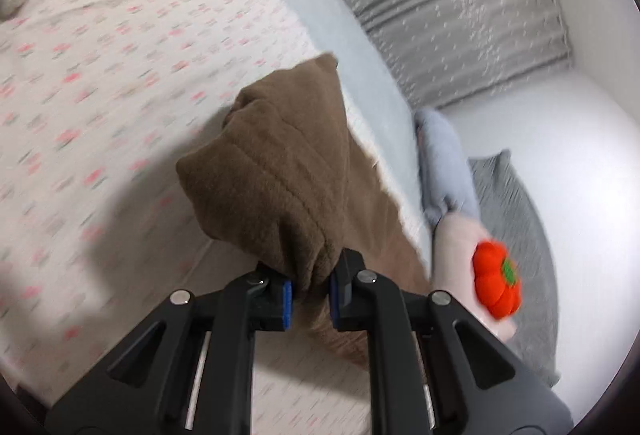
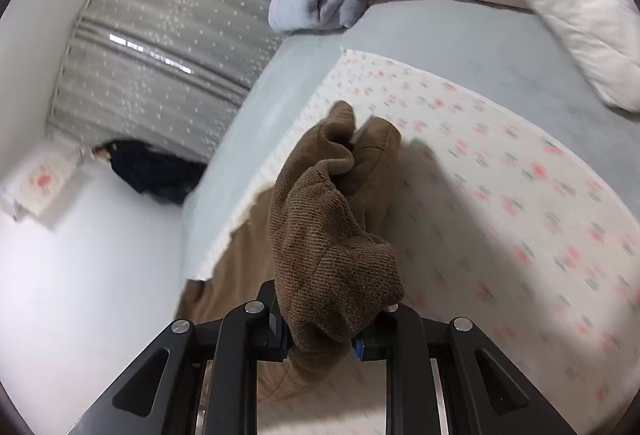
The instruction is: Fold large clothes
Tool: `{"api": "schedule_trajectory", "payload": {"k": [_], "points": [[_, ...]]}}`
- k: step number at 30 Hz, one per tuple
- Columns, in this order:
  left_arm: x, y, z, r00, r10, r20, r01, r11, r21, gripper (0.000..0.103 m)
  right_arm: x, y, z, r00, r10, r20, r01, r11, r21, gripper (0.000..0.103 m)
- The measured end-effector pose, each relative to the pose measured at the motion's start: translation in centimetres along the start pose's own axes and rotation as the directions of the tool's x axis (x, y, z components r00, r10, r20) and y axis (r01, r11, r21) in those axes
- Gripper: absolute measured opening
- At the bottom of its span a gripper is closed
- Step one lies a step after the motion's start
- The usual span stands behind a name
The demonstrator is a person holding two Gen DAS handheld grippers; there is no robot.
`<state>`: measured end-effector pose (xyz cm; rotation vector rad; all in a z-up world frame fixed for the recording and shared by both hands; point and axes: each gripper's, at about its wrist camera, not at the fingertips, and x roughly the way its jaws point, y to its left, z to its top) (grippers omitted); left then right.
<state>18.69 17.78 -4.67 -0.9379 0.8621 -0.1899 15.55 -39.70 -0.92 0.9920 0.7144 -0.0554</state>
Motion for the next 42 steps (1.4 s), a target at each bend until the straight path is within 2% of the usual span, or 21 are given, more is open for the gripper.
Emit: {"api": "schedule_trajectory", "payload": {"k": [3,4,6,8,9,11,13,14,15,16,18,21,23,25,27,31,34,37,40,41,42], "points": [[-1.0,3.1,-2.1,0.999,0.023,-0.040,-0.024,1.000,-0.016,0.016,-1.8,-2.5,-2.6,1.000,-0.008,-0.028,0.008,1.000,0.014,0.023],[-0.7,4.2,-2.9,0.996,0.055,-0.063,-0.056,0.998,-0.017,0.017,-2.0,-3.5,-3.3,0.999,-0.017,-0.041,0.018,1.000,0.016,0.023],[1.3,6.5,-3.3,0.976,0.177,-0.128,-0.179,0.984,-0.006,0.026,-1.4,-5.0,-4.0,0.995,-0.066,-0.074,0.066,0.998,0.000,0.026],[2.4,8.2,-3.3,0.957,0.230,-0.176,-0.241,0.970,-0.043,0.046,0.2,-6.9,-4.5,0.979,-0.157,-0.129,0.158,0.987,0.000,0.036],[2.1,8.6,-3.2,0.952,0.260,-0.162,-0.272,0.960,-0.058,0.051,0.8,-7.7,-4.6,0.969,-0.188,-0.159,0.194,0.981,0.023,0.039],[0.9,7.5,-2.7,0.938,0.330,-0.102,-0.334,0.942,-0.019,0.066,0.4,-8.2,-4.5,0.965,-0.200,-0.167,0.211,0.976,0.048,0.051],[-0.9,5.0,-1.9,0.891,0.454,0.033,-0.455,0.889,0.062,0.075,-0.7,-7.0,-4.0,0.958,-0.262,-0.115,0.263,0.965,-0.008,0.061],[-1.7,3.8,-1.6,0.870,0.484,0.097,-0.492,0.866,0.089,0.079,-1.4,-6.3,-3.7,0.949,-0.308,-0.073,0.305,0.951,-0.042,0.066],[-2.3,2.5,-1.2,0.858,0.490,0.155,-0.508,0.853,0.117,0.081,-1.9,-5.6,-3.3,0.939,-0.342,-0.032,0.340,0.938,-0.067,0.067],[-2.5,1.3,-0.5,0.858,0.476,0.194,-0.506,0.849,0.153,0.084,-2.4,-4.5,-2.7,0.929,-0.369,0.017,0.369,0.924,-0.102,0.070],[-1.6,-1.0,1.0,0.867,0.449,0.218,-0.493,0.838,0.235,0.084,-2.9,-2.7,-2.1,0.919,-0.388,0.071,0.395,0.902,-0.173,0.074],[3.0,-5.5,3.7,0.906,0.387,0.173,-0.424,0.808,0.410,0.084,-1.6,0.7,-0.7,0.927,-0.358,0.112,0.375,0.880,-0.291,0.079],[6.2,-7.8,5.0,0.920,0.372,0.124,-0.382,0.779,0.498,0.084,0.4,2.9,0.3,0.946,-0.311,0.094,0.323,0.867,-0.379,0.081],[10.4,-9.7,6.3,0.923,0.379,0.068,-0.344,0.732,0.589,0.084,2.4,4.7,0.6,0.964,-0.260,0.052,0.255,0.854,-0.454,0.082],[14.8,-11.8,7.4,0.932,0.362,0.017,-0.280,0.690,0.667,0.084,5.4,6.5,0.9,0.972,-0.236,0.004,0.202,0.821,-0.533,0.082],[20.8,-15.3,7.7,0.939,0.342,-0.032,-0.198,0.615,0.763,0.084,11.2,9.4,0.9,0.974,-0.213,-0.076,0.115,0.754,-0.646,0.082],[26.1,-16.8,8.9,0.929,0.360,-0.086,-0.146,0.571,0.808,0.084,15.4,11.4,1.8,0.975,-0.189,-0.116,0.057,0.719,-0.692,0.082],[31.0,-17.7,9.8,0.913,0.381,-0.144,-0.102,0.557,0.824,0.084,19.4,13.4,2.6,0.975,-0.173,-0.139,0.019,0.690,-0.723,0.082],[34.9,-17.8,10.1,0.889,0.388,-0.242,-0.032,0.580,0.814,0.080,22.6,15.2,3.4,0.976,-0.146,-0.160,-0.022,0.666,-0.746,0.082],[36.0,-17.7,10.0,0.870,0.399,-0.288,-0.006,0.594,0.805,0.072,23.6,15.7,3.6,0.975,-0.139,-0.171,-0.040,0.652,-0.757,0.082],[37.2,-17.3,9.7,0.842,0.417,-0.341,0.018,0.611,0.792,0.066,24.5,16.2,3.7,0.974,-0.134,-0.181,-0.056,0.634,-0.771,0.082]]}}
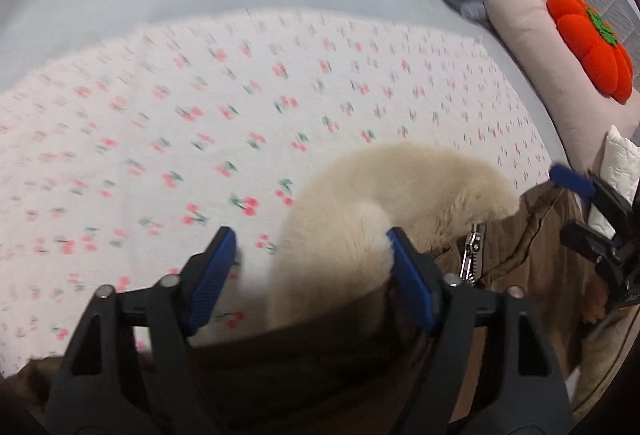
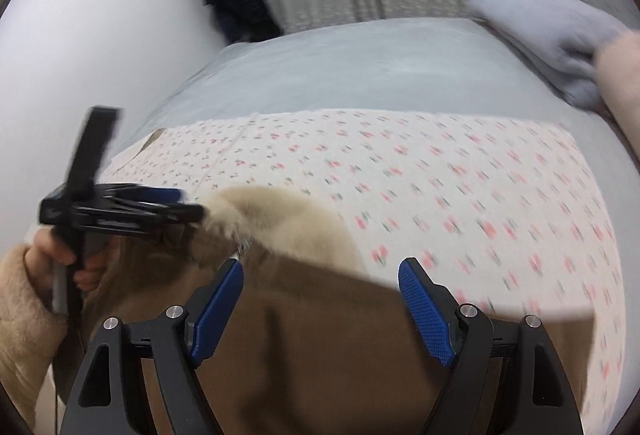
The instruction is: Fold large clothes
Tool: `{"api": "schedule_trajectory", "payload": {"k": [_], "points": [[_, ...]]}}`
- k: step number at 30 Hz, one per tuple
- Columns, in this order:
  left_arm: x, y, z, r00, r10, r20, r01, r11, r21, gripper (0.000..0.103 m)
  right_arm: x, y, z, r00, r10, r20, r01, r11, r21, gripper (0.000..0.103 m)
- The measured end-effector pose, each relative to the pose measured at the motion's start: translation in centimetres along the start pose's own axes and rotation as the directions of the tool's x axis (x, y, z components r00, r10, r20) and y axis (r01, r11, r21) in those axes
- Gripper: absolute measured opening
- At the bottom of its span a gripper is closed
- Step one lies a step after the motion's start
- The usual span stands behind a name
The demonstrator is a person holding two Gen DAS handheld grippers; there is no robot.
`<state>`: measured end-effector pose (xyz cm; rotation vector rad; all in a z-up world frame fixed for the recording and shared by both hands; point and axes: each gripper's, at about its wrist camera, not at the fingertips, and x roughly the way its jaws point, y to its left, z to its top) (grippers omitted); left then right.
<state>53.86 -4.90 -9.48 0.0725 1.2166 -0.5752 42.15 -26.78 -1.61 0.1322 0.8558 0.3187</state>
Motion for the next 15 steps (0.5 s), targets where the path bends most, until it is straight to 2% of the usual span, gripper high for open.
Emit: {"api": "schedule_trajectory", "payload": {"k": [1,2,4,5,7,9,10,11,12,14,15], "points": [[1.1,0.0,0.0,0.998,-0.041,-0.042,0.041,0.999,-0.013,0.044,0.7,0.2,0.6,1.000,0.006,-0.001,-0.006,1.000,-0.025,0.082],[1.9,0.0,-0.3,0.994,-0.093,-0.059,0.092,0.996,-0.022,0.034,1.3,0.3,1.1,1.000,0.015,-0.003,-0.015,0.999,-0.043,0.082],[1.2,-0.7,-1.3,0.992,-0.128,-0.005,0.129,0.991,0.020,0.027,2.6,0.4,2.0,0.999,0.039,-0.012,-0.040,0.997,-0.064,0.082],[0.5,-0.9,-1.9,0.985,-0.169,0.023,0.168,0.985,0.039,0.024,3.1,0.4,2.4,0.999,0.052,-0.010,-0.052,0.997,-0.065,0.082],[-1.7,-1.0,-3.4,0.957,-0.277,0.091,0.272,0.960,0.058,0.021,3.6,0.2,3.2,0.992,0.124,-0.002,-0.124,0.990,-0.060,0.078],[-4.0,-0.9,-4.8,0.915,-0.370,0.158,0.361,0.929,0.085,0.020,3.8,0.2,3.8,0.975,0.221,0.008,-0.220,0.974,-0.051,0.062],[-5.3,-0.7,-5.5,0.889,-0.416,0.191,0.405,0.909,0.096,0.019,4.3,0.3,4.3,0.963,0.268,-0.001,-0.268,0.962,-0.045,0.048],[-6.5,-0.5,-6.3,0.851,-0.473,0.228,0.459,0.881,0.115,0.018,4.9,0.4,4.7,0.954,0.299,-0.017,-0.299,0.954,-0.027,0.039],[-7.4,-0.2,-6.7,0.821,-0.510,0.257,0.495,0.860,0.126,0.017,5.8,0.3,5.1,0.946,0.323,-0.040,-0.323,0.946,0.006,0.037],[-8.7,1.2,-7.6,0.749,-0.577,0.326,0.577,0.810,0.107,0.015,7.9,-0.2,5.5,0.923,0.370,-0.101,-0.362,0.928,0.090,0.032],[-8.6,2.1,-7.7,0.730,-0.586,0.352,0.602,0.795,0.077,0.015,8.8,-0.5,5.4,0.903,0.405,-0.143,-0.387,0.912,0.138,0.029]]}}
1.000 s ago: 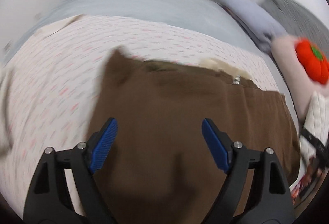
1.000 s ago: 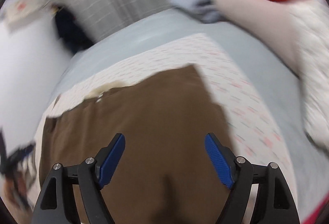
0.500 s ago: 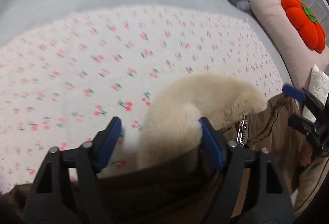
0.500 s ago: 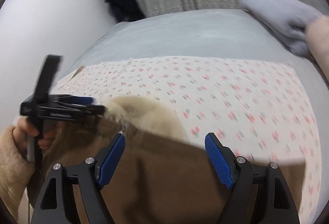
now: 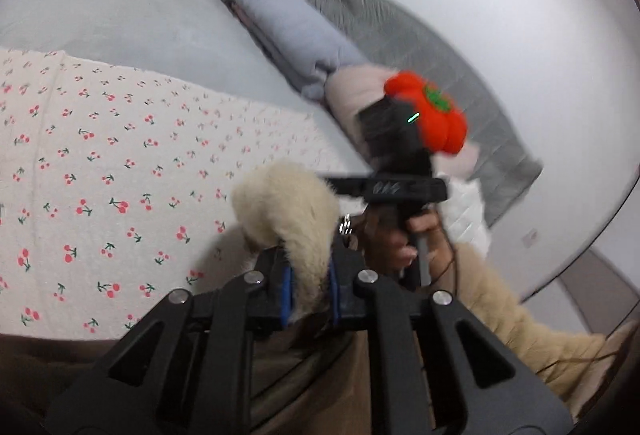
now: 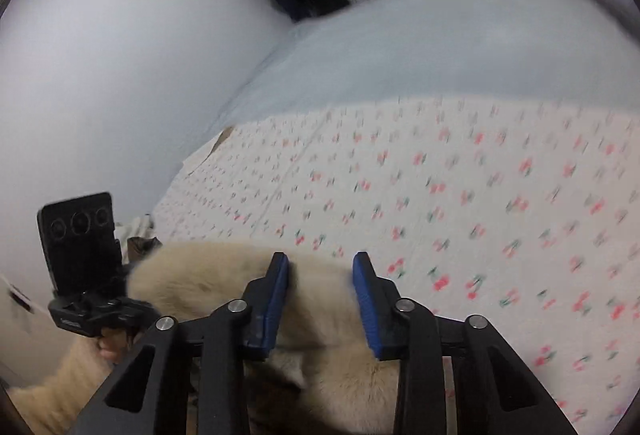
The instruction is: Fold large clothes
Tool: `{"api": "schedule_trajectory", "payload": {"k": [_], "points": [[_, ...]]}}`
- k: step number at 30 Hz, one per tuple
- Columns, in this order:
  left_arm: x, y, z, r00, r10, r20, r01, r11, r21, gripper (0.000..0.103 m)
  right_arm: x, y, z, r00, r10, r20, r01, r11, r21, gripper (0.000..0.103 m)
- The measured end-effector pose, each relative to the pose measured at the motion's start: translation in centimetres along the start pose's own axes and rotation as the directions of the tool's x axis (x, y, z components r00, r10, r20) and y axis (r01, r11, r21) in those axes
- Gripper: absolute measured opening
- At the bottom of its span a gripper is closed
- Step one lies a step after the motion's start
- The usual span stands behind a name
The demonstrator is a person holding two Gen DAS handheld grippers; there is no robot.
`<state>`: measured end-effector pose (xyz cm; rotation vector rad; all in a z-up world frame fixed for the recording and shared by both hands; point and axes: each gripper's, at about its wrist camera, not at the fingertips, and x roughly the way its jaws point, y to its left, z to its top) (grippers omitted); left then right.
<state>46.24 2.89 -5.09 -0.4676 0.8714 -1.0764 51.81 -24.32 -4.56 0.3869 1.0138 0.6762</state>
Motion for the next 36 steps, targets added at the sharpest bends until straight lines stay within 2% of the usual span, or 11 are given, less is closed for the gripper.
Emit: {"api": "schedule_trajectory", "payload": {"k": [4,8,13,16,18,19,21,23,26,31,36], "points": [[-0.4,3.9,0.3,0.998,0.021,0.054,-0.012,0.988,-0.155,0.007,4.1,-4.9,-1.6,0.948,0.213,-0.236,-0.125,0.932,0.340,0.026],[-0.6,7.7,1.0,0.968,0.246,0.057,-0.220,0.933,-0.285,0.001,3.9,-8.2,-3.6,0.939,0.265,-0.221,-0.143,0.882,0.449,0.026],[-0.8,4.6,1.7,0.948,0.310,0.067,-0.296,0.941,-0.162,0.005,-0.1,-6.5,-3.6,0.984,0.103,-0.145,-0.051,0.945,0.324,0.053],[1.6,2.2,2.4,0.953,0.302,0.018,-0.301,0.952,-0.056,0.037,-0.6,-3.9,-3.6,0.987,0.075,-0.145,-0.042,0.974,0.221,0.066],[3.6,1.5,2.5,0.968,0.250,-0.028,-0.250,0.968,-0.020,0.037,0.4,-3.6,-3.2,0.985,0.018,-0.172,0.020,0.975,0.220,0.063],[4.3,1.3,2.4,0.973,0.231,-0.032,-0.231,0.973,-0.002,0.037,1.1,-3.8,-3.3,0.982,-0.002,-0.191,0.049,0.969,0.240,0.043],[5.7,1.8,2.1,0.948,0.317,-0.029,-0.316,0.948,0.041,0.035,1.3,-4.2,-3.2,0.987,-0.004,-0.158,0.046,0.964,0.260,0.027],[7.4,5.1,1.5,0.876,0.474,-0.085,-0.475,0.880,0.011,0.023,0.8,-4.2,-3.5,0.988,-0.124,-0.094,0.142,0.966,0.217,0.019],[7.5,8.6,1.1,0.894,0.437,-0.095,-0.446,0.885,-0.131,0.034,1.3,-4.2,-4.1,0.944,-0.315,-0.095,0.327,0.930,0.169,0.009],[5.4,5.1,1.9,0.849,0.525,-0.053,-0.528,0.841,-0.116,0.048,-2.9,-1.3,-4.9,0.944,-0.328,0.035,0.320,0.936,0.145,0.013],[-1.3,0.1,0.9,0.820,0.573,0.016,-0.563,0.811,-0.159,0.075,-8.2,3.5,-7.7,0.911,-0.409,0.050,0.402,0.910,0.102,0.042]]}}
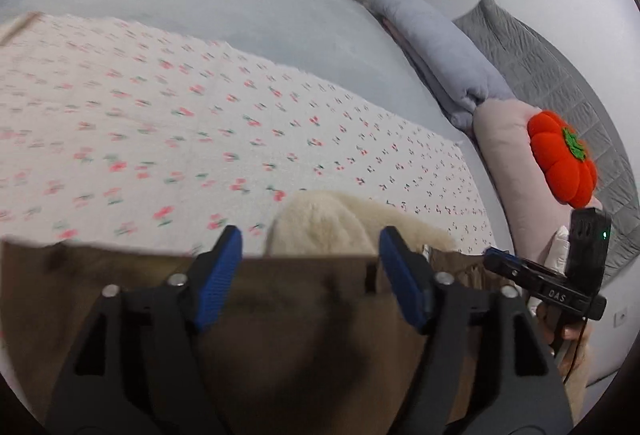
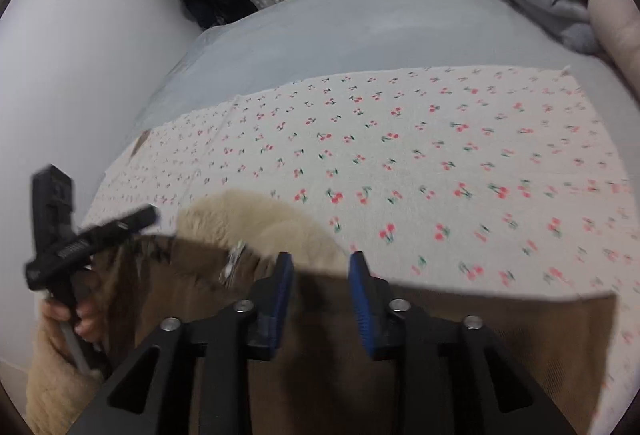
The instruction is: Fold large clothes
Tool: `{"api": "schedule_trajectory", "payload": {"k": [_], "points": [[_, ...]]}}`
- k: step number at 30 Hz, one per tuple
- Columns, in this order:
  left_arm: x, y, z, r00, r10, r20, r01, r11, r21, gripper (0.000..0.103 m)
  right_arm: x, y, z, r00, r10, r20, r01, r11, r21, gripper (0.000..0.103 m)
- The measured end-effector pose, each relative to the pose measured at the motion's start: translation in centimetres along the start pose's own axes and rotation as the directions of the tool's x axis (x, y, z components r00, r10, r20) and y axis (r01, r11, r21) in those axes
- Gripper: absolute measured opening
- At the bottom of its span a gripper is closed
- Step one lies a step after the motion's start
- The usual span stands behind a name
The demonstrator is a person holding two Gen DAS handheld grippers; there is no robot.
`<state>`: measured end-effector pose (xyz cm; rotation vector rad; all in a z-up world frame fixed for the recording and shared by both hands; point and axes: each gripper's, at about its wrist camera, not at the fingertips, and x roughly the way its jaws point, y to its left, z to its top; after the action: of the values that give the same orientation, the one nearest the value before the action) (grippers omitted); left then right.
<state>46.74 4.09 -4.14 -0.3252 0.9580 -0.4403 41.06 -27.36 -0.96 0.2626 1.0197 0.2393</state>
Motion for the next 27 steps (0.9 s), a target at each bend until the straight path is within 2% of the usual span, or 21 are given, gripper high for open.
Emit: {"api": "schedule_trajectory", "payload": {"k": [1,3,4,6,10,17,23,27], "points": [[-2.0,0.2,-0.7,0.998,0.059,0.030,-0.059,0.998,0.009,0.077,-1.4,0.0,-0.8,1.000,-0.023,0.000,0.023,1.000,0.001,0.051],[-6.0,0.9,-2.1,0.981,0.176,0.084,-0.178,0.984,0.017,0.083,-3.8,0.6,-2.2,0.998,-0.069,0.011,0.069,0.997,0.029,0.058],[-7.4,1.3,-2.8,0.974,0.206,0.095,-0.208,0.978,0.014,0.087,-5.1,0.9,-3.1,0.997,-0.078,0.017,0.077,0.996,0.040,0.062],[-10.0,2.4,-4.5,0.961,0.263,0.083,-0.264,0.965,-0.004,0.088,-6.4,2.1,-4.8,0.995,-0.093,0.024,0.091,0.995,0.048,0.067],[-14.3,4.6,-8.9,0.944,0.327,0.045,-0.323,0.944,-0.074,0.093,-9.0,4.7,-8.4,0.993,-0.117,0.028,0.117,0.993,0.003,0.073],[-16.9,7.4,-17.4,0.954,0.289,-0.083,-0.300,0.921,-0.249,0.095,-10.3,8.4,-13.9,0.995,-0.094,0.034,0.096,0.994,-0.046,0.081],[-19.0,8.8,-25.0,0.967,0.234,-0.101,-0.255,0.883,-0.393,0.095,-10.5,10.2,-17.4,0.990,-0.126,0.064,0.131,0.988,-0.085,0.081],[-17.6,9.8,-28.1,0.979,0.152,-0.135,-0.198,0.855,-0.480,0.095,-10.2,10.1,-18.8,0.990,-0.110,0.088,0.117,0.990,-0.082,0.082]]}}
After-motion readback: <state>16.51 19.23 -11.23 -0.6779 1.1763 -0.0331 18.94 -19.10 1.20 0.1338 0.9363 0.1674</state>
